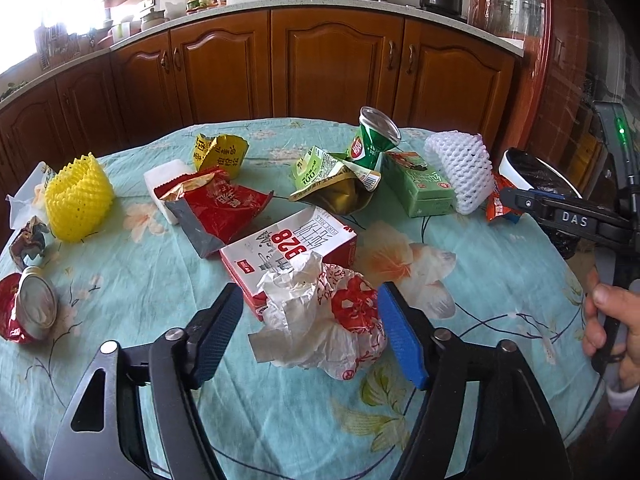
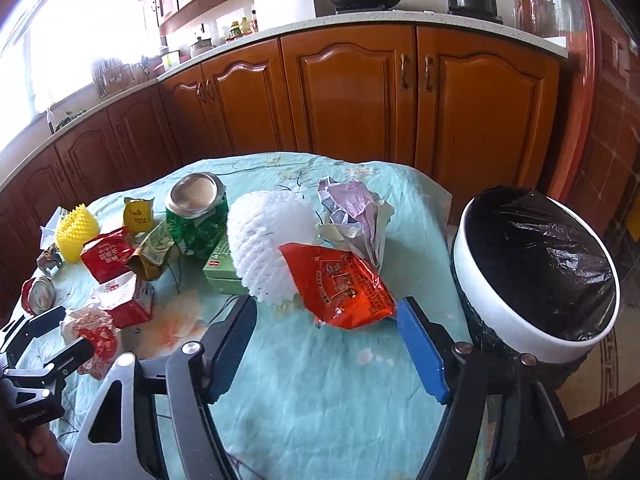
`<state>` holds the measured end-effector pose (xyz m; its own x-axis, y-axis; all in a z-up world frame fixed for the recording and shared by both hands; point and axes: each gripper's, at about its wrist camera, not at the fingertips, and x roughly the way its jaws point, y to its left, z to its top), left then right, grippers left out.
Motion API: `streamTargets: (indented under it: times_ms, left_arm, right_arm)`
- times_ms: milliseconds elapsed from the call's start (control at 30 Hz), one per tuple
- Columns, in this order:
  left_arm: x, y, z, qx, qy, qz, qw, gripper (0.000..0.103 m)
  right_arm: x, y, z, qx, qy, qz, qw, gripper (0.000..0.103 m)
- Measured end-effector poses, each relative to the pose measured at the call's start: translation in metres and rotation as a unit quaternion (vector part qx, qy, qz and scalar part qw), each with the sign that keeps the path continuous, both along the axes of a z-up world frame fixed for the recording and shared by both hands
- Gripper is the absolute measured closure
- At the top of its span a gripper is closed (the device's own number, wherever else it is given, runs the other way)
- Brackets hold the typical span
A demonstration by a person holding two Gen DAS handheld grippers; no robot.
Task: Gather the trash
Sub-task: 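Grasp the white red-printed tissue with the left tool while the right tool grasps the red snack bag, then carry both items over the black-lined bin and open both tools to drop them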
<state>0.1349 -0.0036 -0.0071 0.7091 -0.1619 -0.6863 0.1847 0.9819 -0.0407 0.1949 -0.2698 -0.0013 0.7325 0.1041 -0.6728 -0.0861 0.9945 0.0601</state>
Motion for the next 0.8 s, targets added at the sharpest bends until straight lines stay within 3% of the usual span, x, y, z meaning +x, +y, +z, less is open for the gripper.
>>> streamTargets:
  times_ms: [67,133,200,233,433,800]
  left_arm:
    - [0.003,0.001,-0.003,-0.011,0.012,-0.007,0.9998,0.054]
    - [0.003,0.0,-0.005,-0.013,0.013,-0.01,0.9998,0.056]
    - [0.001,0.0,-0.005,-0.017,0.012,-0.015,0.9997,0.061]
    - [0.0,0.001,-0.004,-0.021,0.011,-0.016,0.9996,0.064]
    - [-0.011,0.002,0.007,-0.04,-0.003,-0.024,0.9989,0.071]
    - [-0.022,-0.025,0.041,-0.057,-0.044,-0.064,0.9954,0.075]
  right_arm:
    - [0.007,-0.002,-0.006,-0.006,0.009,0.0,1.0,0.048]
    - [0.013,-0.003,-0.01,-0.001,0.013,0.003,1.0,0.06]
    - [0.013,-0.005,-0.01,0.004,0.015,0.004,1.0,0.082]
    - [0.01,-0.007,-0.01,0.01,0.013,0.004,1.0,0.085]
    - [-0.01,-0.01,-0.003,0.032,-0.006,0.011,0.999,0.091]
    - [-0.067,-0.023,0.028,0.081,-0.051,0.001,0.995,0.092]
